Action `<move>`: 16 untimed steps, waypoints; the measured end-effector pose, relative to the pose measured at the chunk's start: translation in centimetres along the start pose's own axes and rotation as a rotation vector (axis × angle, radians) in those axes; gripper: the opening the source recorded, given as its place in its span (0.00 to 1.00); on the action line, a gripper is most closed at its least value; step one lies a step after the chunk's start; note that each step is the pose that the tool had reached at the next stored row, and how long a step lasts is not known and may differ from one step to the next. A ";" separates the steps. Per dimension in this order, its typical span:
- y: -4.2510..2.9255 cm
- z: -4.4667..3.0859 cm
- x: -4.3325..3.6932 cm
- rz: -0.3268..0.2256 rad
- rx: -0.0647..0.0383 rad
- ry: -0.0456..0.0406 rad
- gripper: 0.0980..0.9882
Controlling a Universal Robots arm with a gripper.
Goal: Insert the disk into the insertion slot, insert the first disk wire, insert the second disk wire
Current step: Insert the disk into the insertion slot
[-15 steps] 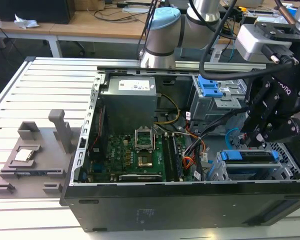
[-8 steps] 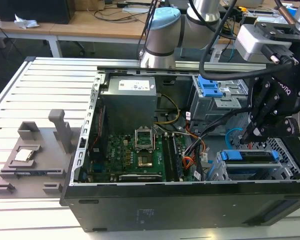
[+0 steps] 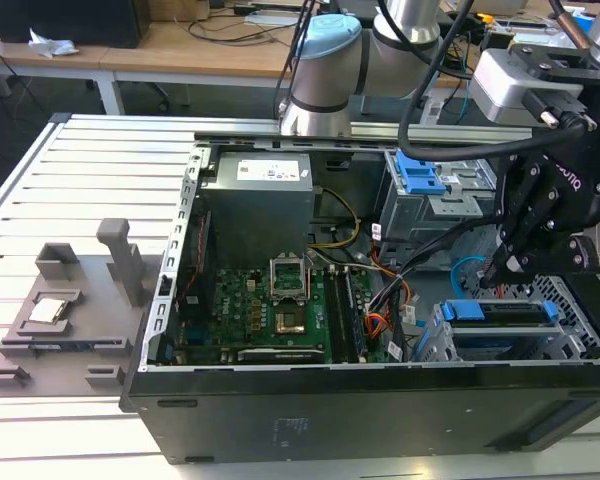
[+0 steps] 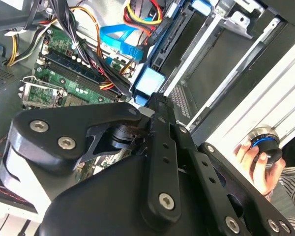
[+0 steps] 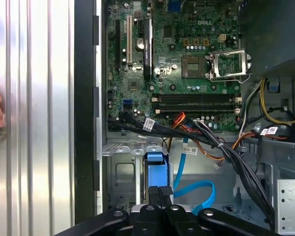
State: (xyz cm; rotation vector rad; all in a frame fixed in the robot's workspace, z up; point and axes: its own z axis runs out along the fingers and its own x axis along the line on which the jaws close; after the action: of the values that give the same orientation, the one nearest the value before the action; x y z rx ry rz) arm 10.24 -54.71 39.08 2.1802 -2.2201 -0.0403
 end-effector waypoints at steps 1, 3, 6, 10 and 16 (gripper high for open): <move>-0.33 -0.03 -0.04 0.000 0.000 0.0002 0.01; -0.73 -0.04 -0.11 0.000 -0.001 0.0003 0.01; -1.67 -0.08 -0.33 0.000 -0.003 0.0004 0.01; -2.13 -0.07 -0.41 0.000 -0.004 0.0002 0.01; -2.50 0.72 -0.42 0.000 -0.008 0.0003 0.01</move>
State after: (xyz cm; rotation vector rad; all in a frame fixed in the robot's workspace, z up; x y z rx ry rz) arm 12.72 -54.34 38.26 2.1761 -2.2161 -0.0485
